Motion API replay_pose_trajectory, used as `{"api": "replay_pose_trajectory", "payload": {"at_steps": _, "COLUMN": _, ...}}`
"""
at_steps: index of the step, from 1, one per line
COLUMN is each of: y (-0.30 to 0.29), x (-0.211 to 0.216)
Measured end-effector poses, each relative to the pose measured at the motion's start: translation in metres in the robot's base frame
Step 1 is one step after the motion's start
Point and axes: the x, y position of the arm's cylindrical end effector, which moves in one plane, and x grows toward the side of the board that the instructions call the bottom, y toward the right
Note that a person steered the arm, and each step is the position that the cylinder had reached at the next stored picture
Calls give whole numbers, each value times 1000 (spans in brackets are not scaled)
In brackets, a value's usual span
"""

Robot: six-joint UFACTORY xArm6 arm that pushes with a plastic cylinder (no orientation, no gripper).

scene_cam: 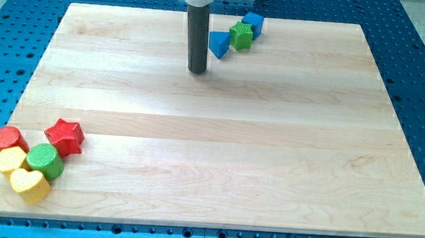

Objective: Move your arm to the right side of the diagonal line of blocks

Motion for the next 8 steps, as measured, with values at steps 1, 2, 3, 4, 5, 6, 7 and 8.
{"api": "replay_pose_trajectory", "payload": {"at_steps": 1, "y": 0, "x": 0}}
{"api": "replay_pose_trajectory", "payload": {"at_steps": 2, "y": 0, "x": 6}}
{"api": "replay_pose_trajectory", "payload": {"at_steps": 3, "y": 4, "x": 9}}
{"api": "replay_pose_trajectory", "payload": {"at_steps": 4, "y": 5, "x": 15}}
{"api": "replay_pose_trajectory", "payload": {"at_steps": 5, "y": 5, "x": 15}}
{"api": "replay_pose_trajectory", "payload": {"at_steps": 6, "y": 8, "x": 24}}
{"api": "replay_pose_trajectory", "payload": {"at_steps": 7, "y": 63, "x": 30}}
{"api": "replay_pose_trajectory", "payload": {"at_steps": 8, "y": 112, "x": 17}}
